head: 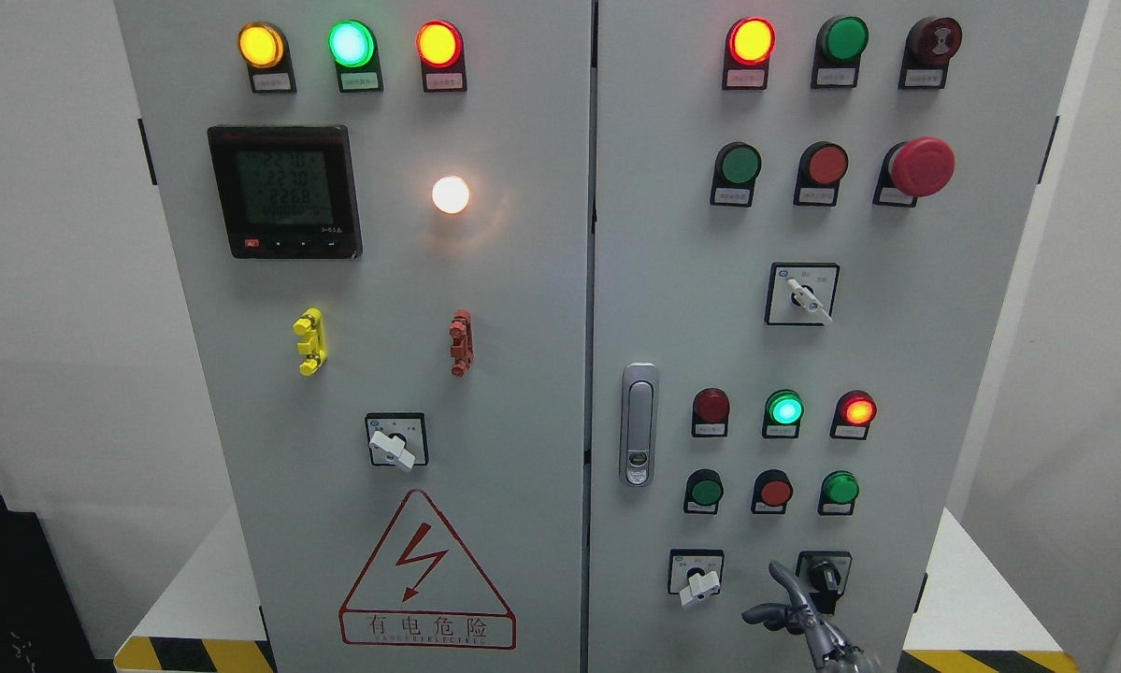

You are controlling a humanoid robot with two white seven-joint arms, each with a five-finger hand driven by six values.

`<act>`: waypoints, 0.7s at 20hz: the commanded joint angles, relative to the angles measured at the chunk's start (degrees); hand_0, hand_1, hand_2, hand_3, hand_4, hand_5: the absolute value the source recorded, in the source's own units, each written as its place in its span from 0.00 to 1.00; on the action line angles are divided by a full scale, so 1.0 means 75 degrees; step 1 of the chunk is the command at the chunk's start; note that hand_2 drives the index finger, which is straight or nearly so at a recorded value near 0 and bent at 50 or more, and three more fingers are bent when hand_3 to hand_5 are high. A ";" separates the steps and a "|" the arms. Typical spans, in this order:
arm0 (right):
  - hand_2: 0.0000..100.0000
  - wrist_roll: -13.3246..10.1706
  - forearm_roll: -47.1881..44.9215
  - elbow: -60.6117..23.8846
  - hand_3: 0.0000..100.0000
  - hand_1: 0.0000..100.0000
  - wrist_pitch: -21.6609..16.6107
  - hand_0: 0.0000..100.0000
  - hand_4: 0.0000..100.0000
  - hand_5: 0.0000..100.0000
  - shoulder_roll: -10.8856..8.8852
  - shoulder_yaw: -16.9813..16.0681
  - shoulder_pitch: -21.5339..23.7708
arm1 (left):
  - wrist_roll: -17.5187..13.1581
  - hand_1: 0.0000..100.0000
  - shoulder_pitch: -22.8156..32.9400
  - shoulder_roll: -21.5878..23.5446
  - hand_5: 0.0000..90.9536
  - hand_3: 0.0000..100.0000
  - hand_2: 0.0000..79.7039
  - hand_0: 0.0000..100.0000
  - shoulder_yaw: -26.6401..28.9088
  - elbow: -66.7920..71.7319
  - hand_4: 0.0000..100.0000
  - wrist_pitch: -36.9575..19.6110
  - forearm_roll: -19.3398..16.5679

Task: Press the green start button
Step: 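Raise the right hand toward the green button in the lowest button row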

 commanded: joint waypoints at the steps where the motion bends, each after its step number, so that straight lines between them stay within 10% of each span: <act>1: 0.00 -0.0134 0.1161 0.0070 0.48 0.33 0.0020 0.48 0.55 0.57 0.0017 -0.0453 -0.0416 | -0.0002 0.56 -0.0001 0.0000 0.00 0.00 0.00 0.12 0.0000 0.0000 0.00 0.0001 0.0000; 14: 0.00 -0.0181 0.1971 0.0152 0.50 0.35 0.0336 0.52 0.57 0.58 0.0017 -0.0325 -0.0732 | -0.0002 0.56 0.0011 0.0000 0.00 0.00 0.00 0.12 0.0000 0.0000 0.00 0.0001 0.0000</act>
